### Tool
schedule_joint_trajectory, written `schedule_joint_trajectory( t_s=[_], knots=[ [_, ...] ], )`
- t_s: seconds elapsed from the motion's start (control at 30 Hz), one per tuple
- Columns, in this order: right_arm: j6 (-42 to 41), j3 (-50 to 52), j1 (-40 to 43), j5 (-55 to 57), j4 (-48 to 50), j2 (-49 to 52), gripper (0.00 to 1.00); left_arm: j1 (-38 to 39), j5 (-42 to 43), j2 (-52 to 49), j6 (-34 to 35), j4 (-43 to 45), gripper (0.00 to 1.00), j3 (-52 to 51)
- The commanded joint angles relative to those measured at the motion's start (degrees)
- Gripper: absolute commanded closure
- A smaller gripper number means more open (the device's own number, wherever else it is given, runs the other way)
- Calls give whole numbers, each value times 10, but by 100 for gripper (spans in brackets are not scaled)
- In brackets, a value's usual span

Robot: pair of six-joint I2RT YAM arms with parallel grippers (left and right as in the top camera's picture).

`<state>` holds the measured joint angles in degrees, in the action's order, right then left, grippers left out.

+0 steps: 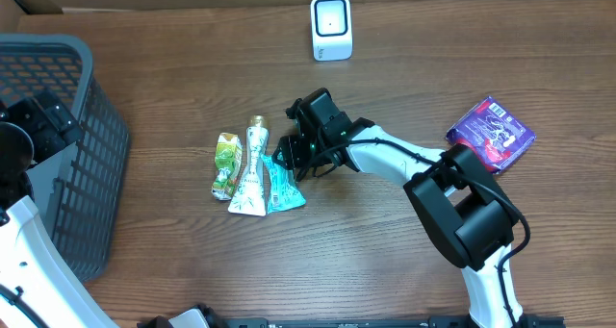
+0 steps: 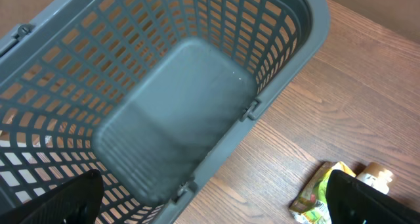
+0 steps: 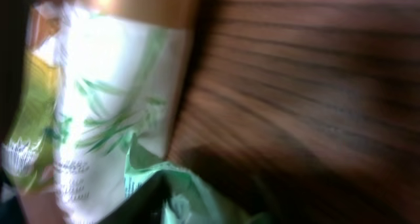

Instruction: Scan the item barcode

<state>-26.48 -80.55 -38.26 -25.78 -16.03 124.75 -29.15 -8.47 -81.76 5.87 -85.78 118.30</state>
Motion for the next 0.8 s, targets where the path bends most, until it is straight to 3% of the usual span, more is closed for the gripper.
schedule_joint_trajectory(
  t_s=[0.0, 0.07, 0.37, 0.5, 0.63, 0.77],
  knots=[
    [-21, 3, -2, 13, -5, 27, 81, -1, -5, 0, 6, 1, 0, 6],
    [-23, 2, -1, 12, -6, 27, 96, -1, -5, 0, 6, 1, 0, 6],
    [-22, 2, 42, 15, -28, -15, 96, -1, -5, 0, 6, 1, 0, 6],
    [-30, 2, 78, 118, -66, -76, 96, -1, -5, 0, 6, 1, 1, 6],
    [-122, 2, 101, 269, -112, -129, 96, -1, -5, 0, 6, 1, 0, 6],
    [-161, 2, 110, 297, -144, -140, 96, -1, -5, 0, 6, 1, 1, 6]
  ],
)
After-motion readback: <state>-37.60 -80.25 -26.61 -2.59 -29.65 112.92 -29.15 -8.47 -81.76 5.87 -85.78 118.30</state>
